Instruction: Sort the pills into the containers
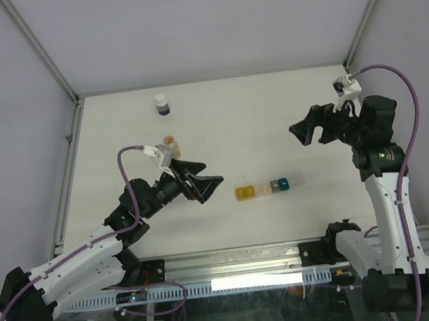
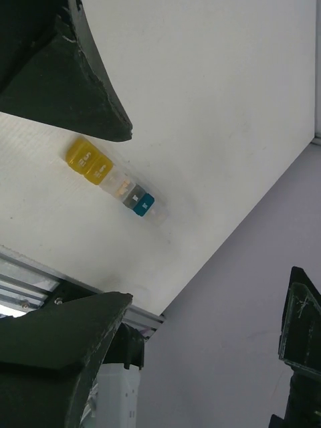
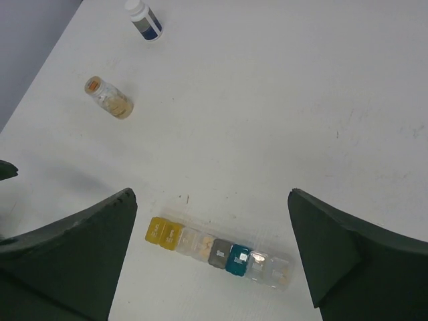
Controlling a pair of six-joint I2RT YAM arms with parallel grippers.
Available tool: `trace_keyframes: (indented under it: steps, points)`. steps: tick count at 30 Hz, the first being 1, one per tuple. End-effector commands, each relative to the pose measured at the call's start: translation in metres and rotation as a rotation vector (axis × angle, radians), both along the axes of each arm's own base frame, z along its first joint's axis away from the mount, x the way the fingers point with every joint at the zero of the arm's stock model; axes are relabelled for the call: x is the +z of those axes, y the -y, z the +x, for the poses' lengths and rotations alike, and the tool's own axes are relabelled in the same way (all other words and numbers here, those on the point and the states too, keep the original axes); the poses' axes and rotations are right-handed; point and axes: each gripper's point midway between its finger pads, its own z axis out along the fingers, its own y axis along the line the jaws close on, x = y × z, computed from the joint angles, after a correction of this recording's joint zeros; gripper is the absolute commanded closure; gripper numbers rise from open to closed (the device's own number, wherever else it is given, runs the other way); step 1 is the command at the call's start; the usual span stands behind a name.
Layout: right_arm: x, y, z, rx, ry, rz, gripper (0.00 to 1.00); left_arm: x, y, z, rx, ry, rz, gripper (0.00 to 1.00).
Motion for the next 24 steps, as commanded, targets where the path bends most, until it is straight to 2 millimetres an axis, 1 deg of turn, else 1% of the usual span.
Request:
trace_keyframes:
  steps: [1,3,6,8,9,13,16,19,21,23,24]
  points:
    - [0.012,-0.011,-0.003,0.087,0.079,0.015,0.00,0.027,0.006,-0.023,-0.111,0.129,-0.154,0.01]
    - [0.007,-0.022,-0.009,0.178,0.095,0.008,0.00,0.025,0.005,-0.029,-0.135,0.163,-0.177,0.01]
    - [-0.010,-0.042,-0.022,0.369,0.128,-0.004,0.00,0.010,0.007,-0.032,-0.156,0.164,-0.147,0.01]
    - [-0.025,-0.059,-0.035,0.521,0.156,-0.018,0.00,0.000,0.010,-0.034,-0.174,0.169,-0.115,0.01]
    - [-0.038,-0.066,-0.040,0.590,0.169,-0.044,0.00,-0.005,0.012,-0.036,-0.193,0.179,-0.098,0.01]
    - [-0.070,-0.090,-0.059,0.812,0.203,-0.157,0.00,-0.023,0.028,-0.043,-0.257,0.248,-0.019,0.04]
    - [-0.087,-0.103,-0.075,0.984,0.258,-0.196,0.00,-0.037,0.046,-0.045,-0.255,0.358,0.094,0.04]
    - [-0.106,-0.111,-0.094,1.142,0.311,-0.230,0.00,-0.052,0.063,-0.048,-0.273,0.463,0.195,0.03]
    - [-0.119,-0.113,-0.105,1.235,0.373,-0.269,0.00,-0.062,0.068,-0.045,-0.284,0.511,0.234,0.02]
    - [-0.129,-0.116,-0.110,1.294,0.411,-0.304,0.00,-0.072,0.071,-0.044,-0.290,0.543,0.252,0.01]
    - [-0.134,-0.119,-0.111,1.315,0.403,-0.308,0.00,-0.076,0.072,-0.043,-0.290,0.545,0.254,0.01]
